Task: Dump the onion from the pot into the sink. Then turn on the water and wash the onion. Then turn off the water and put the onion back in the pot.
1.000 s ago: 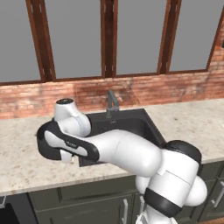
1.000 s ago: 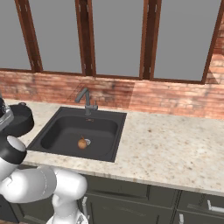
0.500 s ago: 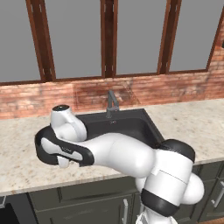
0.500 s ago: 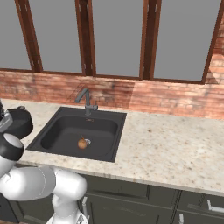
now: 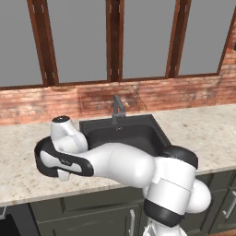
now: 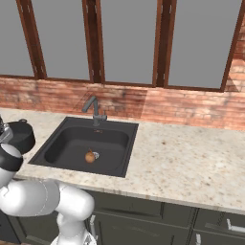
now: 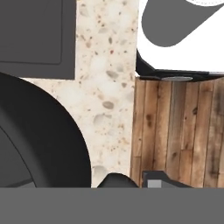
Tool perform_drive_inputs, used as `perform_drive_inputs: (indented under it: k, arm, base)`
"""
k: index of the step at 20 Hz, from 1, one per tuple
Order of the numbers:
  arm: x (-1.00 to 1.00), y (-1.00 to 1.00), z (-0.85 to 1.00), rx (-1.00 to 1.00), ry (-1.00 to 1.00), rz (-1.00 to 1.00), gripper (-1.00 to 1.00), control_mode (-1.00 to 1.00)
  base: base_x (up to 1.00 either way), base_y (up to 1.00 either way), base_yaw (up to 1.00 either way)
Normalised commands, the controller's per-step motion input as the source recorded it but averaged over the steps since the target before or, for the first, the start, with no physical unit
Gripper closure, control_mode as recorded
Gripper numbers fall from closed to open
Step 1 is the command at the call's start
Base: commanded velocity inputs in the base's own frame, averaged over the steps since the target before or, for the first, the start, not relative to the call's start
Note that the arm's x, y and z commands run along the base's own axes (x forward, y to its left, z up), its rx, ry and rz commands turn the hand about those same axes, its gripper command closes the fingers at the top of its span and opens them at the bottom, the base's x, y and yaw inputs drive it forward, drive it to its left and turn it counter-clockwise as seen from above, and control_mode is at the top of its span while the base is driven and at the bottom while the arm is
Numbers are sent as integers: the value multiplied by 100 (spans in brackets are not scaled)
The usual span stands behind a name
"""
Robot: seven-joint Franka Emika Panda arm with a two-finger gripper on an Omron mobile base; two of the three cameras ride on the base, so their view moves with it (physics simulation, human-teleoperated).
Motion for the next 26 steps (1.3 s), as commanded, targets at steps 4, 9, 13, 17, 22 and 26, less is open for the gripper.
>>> perform_drive_inputs:
  k: [4, 9, 13, 17, 22, 26]
  arm:
    - [19, 4, -14, 0, 0, 0, 100, -100]
    - [22, 0, -12, 0, 0, 0, 100, -100]
    - [20, 0, -16, 0, 0, 0, 100, -100]
    - [7, 0, -15, 0, 0, 0, 100, -100]
    - [0, 0, -18, 0, 0, 0, 100, -100]
    - [1, 0, -17, 0, 0, 0, 100, -100]
  base:
    - [0, 0, 0]
    - [0, 0, 0]
    - [0, 0, 0]
    - [0, 0, 0]
    - [0, 0, 0]
    - [0, 0, 0]
